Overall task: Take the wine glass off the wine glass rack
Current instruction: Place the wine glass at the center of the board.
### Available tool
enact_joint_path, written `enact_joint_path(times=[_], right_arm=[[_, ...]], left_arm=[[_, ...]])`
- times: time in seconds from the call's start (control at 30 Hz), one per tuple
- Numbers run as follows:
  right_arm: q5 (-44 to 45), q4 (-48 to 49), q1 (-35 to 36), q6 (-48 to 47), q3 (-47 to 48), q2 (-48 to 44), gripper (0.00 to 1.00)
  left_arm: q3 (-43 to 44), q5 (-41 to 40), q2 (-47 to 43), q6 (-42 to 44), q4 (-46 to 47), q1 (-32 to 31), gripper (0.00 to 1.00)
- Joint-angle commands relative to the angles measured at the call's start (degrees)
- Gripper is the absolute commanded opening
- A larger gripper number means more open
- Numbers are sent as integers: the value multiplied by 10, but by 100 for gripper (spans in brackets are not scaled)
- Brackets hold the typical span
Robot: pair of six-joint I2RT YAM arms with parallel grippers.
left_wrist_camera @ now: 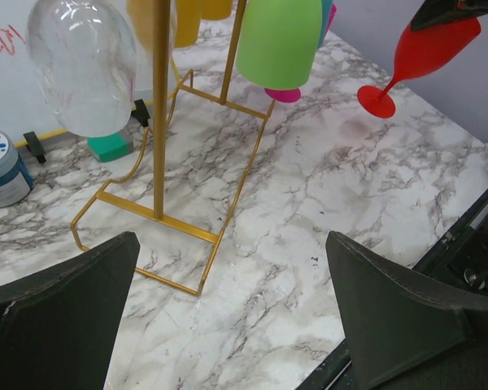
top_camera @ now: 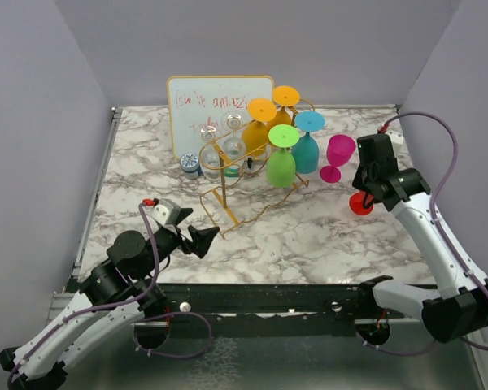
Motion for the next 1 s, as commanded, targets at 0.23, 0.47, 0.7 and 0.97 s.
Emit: enact_joint_path(times=[0.23, 0.47, 0.7, 0.97], right_arm=[[-54, 65, -104, -50, 110, 127, 0], [-69, 56, -118, -7, 182, 229, 1], [-88, 52, -150, 5, 231, 296, 1], [-96, 47, -157, 4, 274, 355, 0]], left_arm=[[-4, 15, 39, 5, 11, 1, 99], [-5, 15, 35, 8, 13, 1, 99], [-6, 17, 35, 8, 13, 1, 99], [-7, 19, 36, 7, 15, 1, 99]])
